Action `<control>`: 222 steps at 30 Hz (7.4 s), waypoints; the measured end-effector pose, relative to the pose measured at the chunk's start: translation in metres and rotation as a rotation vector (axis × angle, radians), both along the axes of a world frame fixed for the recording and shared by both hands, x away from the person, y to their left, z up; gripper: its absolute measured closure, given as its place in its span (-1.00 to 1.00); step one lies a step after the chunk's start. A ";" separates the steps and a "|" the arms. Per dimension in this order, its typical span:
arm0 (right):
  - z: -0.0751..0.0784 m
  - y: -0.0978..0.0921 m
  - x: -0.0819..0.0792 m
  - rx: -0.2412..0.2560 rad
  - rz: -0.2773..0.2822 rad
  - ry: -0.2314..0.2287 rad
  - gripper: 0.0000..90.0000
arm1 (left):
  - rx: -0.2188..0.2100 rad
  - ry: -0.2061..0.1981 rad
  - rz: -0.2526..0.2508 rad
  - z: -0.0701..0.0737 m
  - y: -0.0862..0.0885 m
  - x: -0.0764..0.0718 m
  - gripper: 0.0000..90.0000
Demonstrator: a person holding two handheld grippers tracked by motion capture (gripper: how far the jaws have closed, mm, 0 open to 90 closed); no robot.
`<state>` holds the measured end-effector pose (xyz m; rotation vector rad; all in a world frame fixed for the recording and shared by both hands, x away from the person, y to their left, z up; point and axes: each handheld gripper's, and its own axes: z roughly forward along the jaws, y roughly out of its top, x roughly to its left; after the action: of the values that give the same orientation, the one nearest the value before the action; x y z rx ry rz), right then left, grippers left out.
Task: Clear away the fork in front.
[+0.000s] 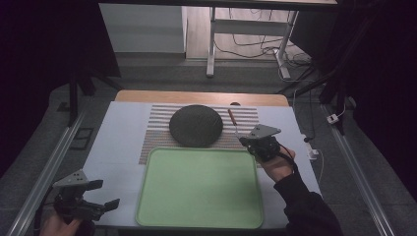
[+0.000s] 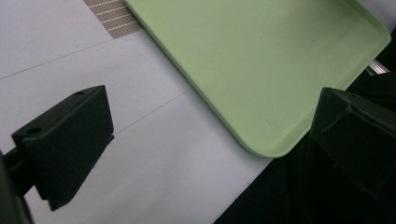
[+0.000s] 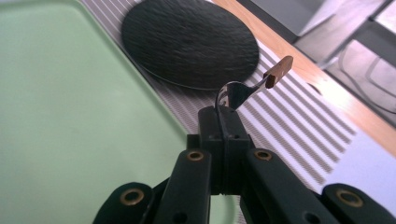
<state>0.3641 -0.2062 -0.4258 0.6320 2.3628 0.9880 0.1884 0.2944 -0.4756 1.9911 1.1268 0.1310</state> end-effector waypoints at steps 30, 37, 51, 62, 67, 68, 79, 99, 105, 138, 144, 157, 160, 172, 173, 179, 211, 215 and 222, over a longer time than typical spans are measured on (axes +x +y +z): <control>0.004 0.004 -0.072 0.265 0.320 0.234 1.00 | -0.068 -0.074 -0.235 0.015 -0.052 0.047 -1.00; 0.003 0.008 -0.082 0.278 0.393 0.267 1.00 | -0.031 -0.078 -0.316 0.022 -0.077 0.067 -1.00; 0.002 0.021 -0.092 0.302 0.553 0.344 1.00 | 0.051 -0.136 -0.517 0.025 -0.129 0.098 -1.00; 0.002 0.034 -0.099 0.289 0.678 0.394 1.00 | 0.182 -0.194 -0.709 0.019 -0.157 0.100 -0.72; 0.003 0.037 -0.102 0.279 0.720 0.405 1.00 | 0.247 -0.214 -0.795 0.017 -0.163 0.097 -0.32; 0.003 0.037 -0.102 0.279 0.720 0.405 1.00 | 0.250 -0.215 -0.801 0.016 -0.164 0.096 -0.32; 0.008 0.038 -0.101 0.224 0.786 0.398 1.00 | 0.279 -0.263 -0.923 0.017 -0.170 0.091 0.50; -0.002 0.026 -0.087 0.231 0.645 0.354 0.58 | 0.304 -0.185 -0.946 0.013 -0.176 0.087 0.76; -0.004 0.023 -0.088 0.213 0.536 0.292 0.24 | 0.298 -0.104 -0.847 0.013 -0.172 0.089 0.76; -0.011 -0.049 -0.126 0.198 -0.046 0.130 -0.62 | 0.327 0.238 -0.211 -0.005 -0.144 0.073 0.76; -0.013 -0.058 -0.131 0.194 -0.085 0.135 -0.62 | 0.316 0.333 -0.107 -0.017 -0.142 0.080 0.76; -0.019 -0.073 -0.135 0.184 -0.167 0.156 -0.67 | 0.363 0.370 -0.023 -0.028 -0.144 0.091 0.74; -0.021 -0.076 -0.135 0.179 -0.178 0.166 -0.69 | 0.355 0.382 -0.020 -0.031 -0.142 0.092 0.72; -0.022 -0.083 -0.138 0.189 -0.220 0.205 -0.83 | 0.240 0.287 -0.055 -0.010 -0.132 0.099 0.68; -0.022 -0.083 -0.138 0.190 -0.222 0.203 -0.85 | 0.229 0.281 -0.062 -0.009 -0.131 0.101 0.75; -0.022 -0.083 -0.139 0.194 -0.227 0.205 -0.88 | 0.187 0.252 -0.125 -0.008 -0.135 0.116 0.95; -0.024 -0.084 -0.135 0.195 -0.227 0.238 -0.92 | 0.293 0.246 -0.171 -0.037 -0.170 0.143 0.96; -0.023 -0.085 -0.135 0.199 -0.225 0.241 -0.92 | 0.302 0.248 -0.136 -0.037 -0.161 0.146 0.96; -0.024 -0.084 -0.135 0.200 -0.222 0.245 -0.92 | 0.269 0.280 -0.088 -0.038 -0.141 0.153 0.96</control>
<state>0.2290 -0.2906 -0.4494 1.1233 2.3476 1.1069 0.3413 0.1534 -0.5141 2.3501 1.2457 -0.0476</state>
